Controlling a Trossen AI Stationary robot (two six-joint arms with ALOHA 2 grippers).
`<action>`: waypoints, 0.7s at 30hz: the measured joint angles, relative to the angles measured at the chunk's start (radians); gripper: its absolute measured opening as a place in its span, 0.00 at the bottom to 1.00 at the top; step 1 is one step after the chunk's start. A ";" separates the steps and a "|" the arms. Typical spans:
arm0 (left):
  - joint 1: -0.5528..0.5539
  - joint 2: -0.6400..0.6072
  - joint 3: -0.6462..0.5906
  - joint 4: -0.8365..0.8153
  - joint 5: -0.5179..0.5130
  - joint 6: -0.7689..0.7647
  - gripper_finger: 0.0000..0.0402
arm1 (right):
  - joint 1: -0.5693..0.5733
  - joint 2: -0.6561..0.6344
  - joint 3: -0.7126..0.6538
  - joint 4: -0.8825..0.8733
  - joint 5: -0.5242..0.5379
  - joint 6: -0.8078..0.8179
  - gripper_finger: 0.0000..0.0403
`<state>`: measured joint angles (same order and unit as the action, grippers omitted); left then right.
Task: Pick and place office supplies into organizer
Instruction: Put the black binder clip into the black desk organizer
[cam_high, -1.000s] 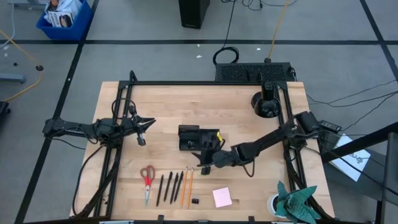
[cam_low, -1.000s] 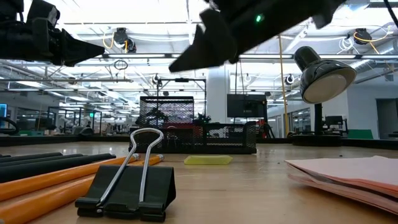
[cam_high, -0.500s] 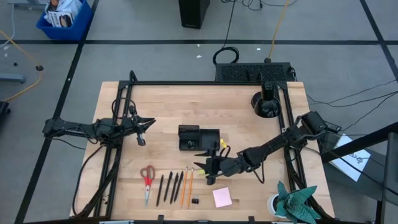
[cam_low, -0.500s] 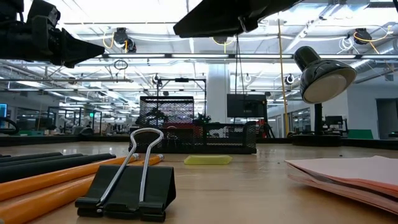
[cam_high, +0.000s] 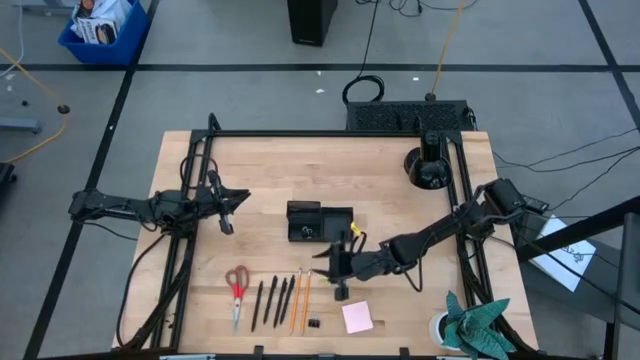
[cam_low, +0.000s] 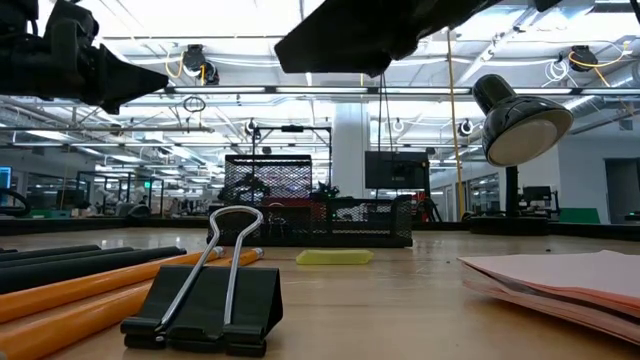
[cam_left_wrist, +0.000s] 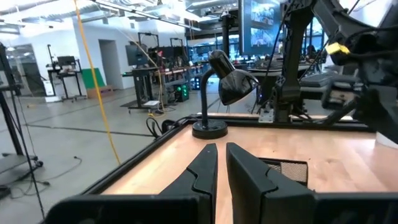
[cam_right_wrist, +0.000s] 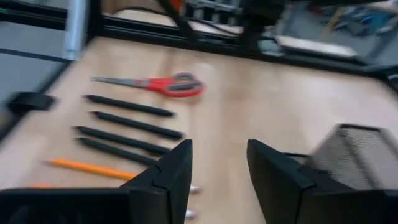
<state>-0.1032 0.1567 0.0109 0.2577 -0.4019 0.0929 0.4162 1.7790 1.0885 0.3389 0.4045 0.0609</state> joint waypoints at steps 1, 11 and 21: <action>0.000 0.000 0.000 0.000 0.000 -0.005 0.10 | 0.006 0.000 0.000 0.000 -0.027 0.025 0.37; 0.000 0.000 0.000 -0.002 0.000 -0.031 0.10 | 0.093 0.006 0.001 0.161 -0.173 0.180 0.37; 0.000 0.000 0.000 -0.009 0.000 -0.047 0.10 | 0.116 0.132 0.099 0.078 -0.231 0.277 0.44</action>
<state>-0.1032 0.1570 0.0105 0.2485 -0.4019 0.0463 0.5323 1.9106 1.1878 0.4169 0.1736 0.3381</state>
